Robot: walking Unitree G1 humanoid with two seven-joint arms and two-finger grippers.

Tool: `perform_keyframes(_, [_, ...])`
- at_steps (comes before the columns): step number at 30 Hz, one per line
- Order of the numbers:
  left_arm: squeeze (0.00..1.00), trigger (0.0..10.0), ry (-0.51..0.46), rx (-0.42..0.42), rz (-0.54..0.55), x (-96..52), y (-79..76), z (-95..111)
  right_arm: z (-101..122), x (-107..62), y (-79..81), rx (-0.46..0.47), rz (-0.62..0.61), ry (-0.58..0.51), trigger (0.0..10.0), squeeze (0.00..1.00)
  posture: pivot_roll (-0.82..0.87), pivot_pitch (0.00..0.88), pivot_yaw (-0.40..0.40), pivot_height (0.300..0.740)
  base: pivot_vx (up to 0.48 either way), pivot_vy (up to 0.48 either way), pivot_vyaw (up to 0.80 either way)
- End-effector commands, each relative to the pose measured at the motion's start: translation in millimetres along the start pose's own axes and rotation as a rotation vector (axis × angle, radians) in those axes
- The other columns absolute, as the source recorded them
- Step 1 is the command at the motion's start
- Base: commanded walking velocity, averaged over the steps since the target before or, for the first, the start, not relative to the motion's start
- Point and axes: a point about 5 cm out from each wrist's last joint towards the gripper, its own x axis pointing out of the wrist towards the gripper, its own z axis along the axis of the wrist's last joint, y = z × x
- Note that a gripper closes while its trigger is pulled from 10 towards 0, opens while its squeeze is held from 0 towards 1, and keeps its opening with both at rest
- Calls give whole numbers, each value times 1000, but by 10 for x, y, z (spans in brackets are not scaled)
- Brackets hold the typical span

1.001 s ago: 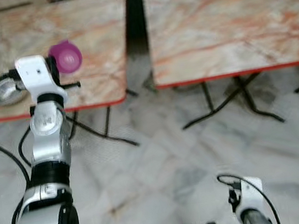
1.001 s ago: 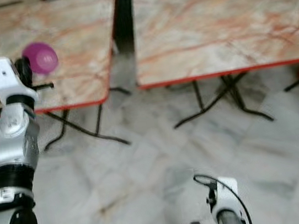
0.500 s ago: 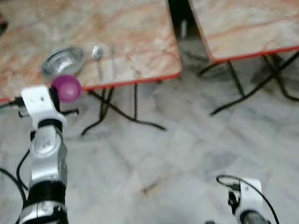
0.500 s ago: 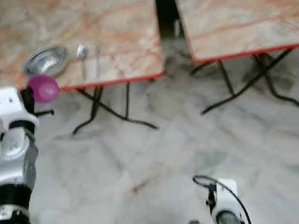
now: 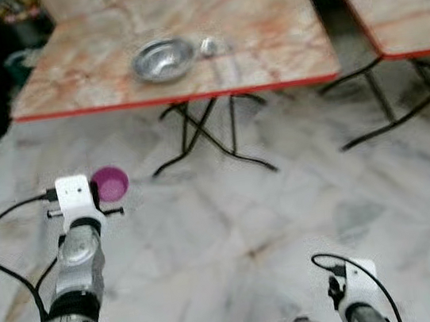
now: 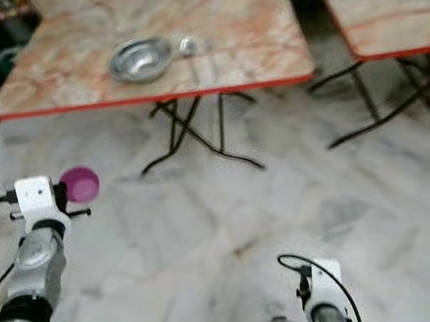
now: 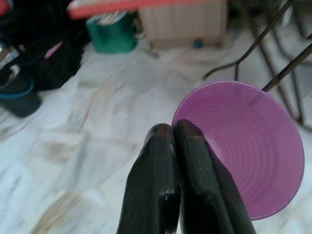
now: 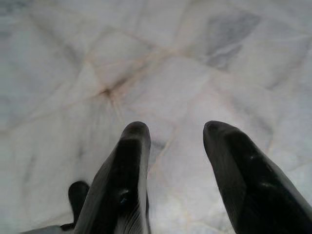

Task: Setting the table

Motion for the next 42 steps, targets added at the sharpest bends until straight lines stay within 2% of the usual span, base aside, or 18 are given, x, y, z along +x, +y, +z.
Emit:
perform_keyframes(1, [0, 10000, 90, 28, -13, -77, -19, -220, -127, -40, -3, 2, -2, 44, 10000, 0, -109, 195, 79, 740, 0, 480, 0])
perform_keyframes(5, [0, 10000, 183, 51, -34, -163, -69, -435, -131, -41, -3, -1, -3, 47, 10000, 0, -107, 194, 79, 740, 0, 480, 0])
perform_keyframes(8, [0, 10000, 298, 53, -65, -301, -147, -689, -141, -44, -3, -3, -4, 52, 10000, 0, -106, 191, 80, 740, 0, 267, 0])
perform_keyframes(9, [0, 10000, 308, 53, -66, -314, -152, -712, -142, -44, -3, -3, -4, 53, 10000, 0, -106, 189, 80, 740, 0, 0, 0])
perform_keyframes(10, [0, 10000, 358, 50, -75, -356, -165, -788, -144, -45, -2, -3, -3, 53, 10000, 0, -105, 188, 80, 740, 0, 0, 0])
perform_keyframes(11, [0, 10000, 454, 70, -97, -447, -190, -934, -150, -47, -1, -3, -1, 55, 10000, 0, -100, 188, 81, 740, 0, 0, 0])
perform_keyframes(12, [0, 10000, 494, 86, -109, -491, -199, -997, -152, -48, 0, -3, 0, 56, 10000, 0, -100, 188, 81, 740, 0, 0, 0])
perform_keyframes(16, [0, 10000, 523, 105, -118, -524, -205, -1044, -155, -49, 0, -3, 0, 57, 10000, 0, -100, 188, 81, 740, 0, 0, 0])
perform_keyframes(17, [0, 10000, 580, 116, -131, -661, -203, -1193, -166, -53, 4, 0, 1, 62, 10000, 0, -115, 182, 86, 740, 0, 0, 0])
perform_keyframes(18, [0, 10000, 658, 124, -150, -861, -200, -1387, -185, -60, 9, 4, 2, 69, 10000, 0, -115, 181, 86, 740, 0, 0, 0])
perform_keyframes(22, [0, 10000, 730, 105, -132, -1018, -182, -1526, -221, -71, 8, -6, 5, 84, 10000, 0, -113, 179, 84, 740, 0, 0, 0])
perform_keyframes(24, [0, 10000, 731, 77, -129, -1023, -189, -1530, -236, -77, 5, -7, 5, 88, 10000, 0, -118, 175, 85, 740, 0, 0, 0])
perform_keyframes(28, [0, 10000, 729, 77, -130, -1036, -196, -1539, -258, -86, -5, -9, 7, 95, 10000, 0, -116, 170, 86, 740, 0, 0, 0])
perform_keyframes(42, [0, 10000, 704, 72, -87, -999, -193, -1507, -308, -103, -12, -11, 8, 119, 10000, 0, -117, 171, 82, 740, 327, 0, 0])
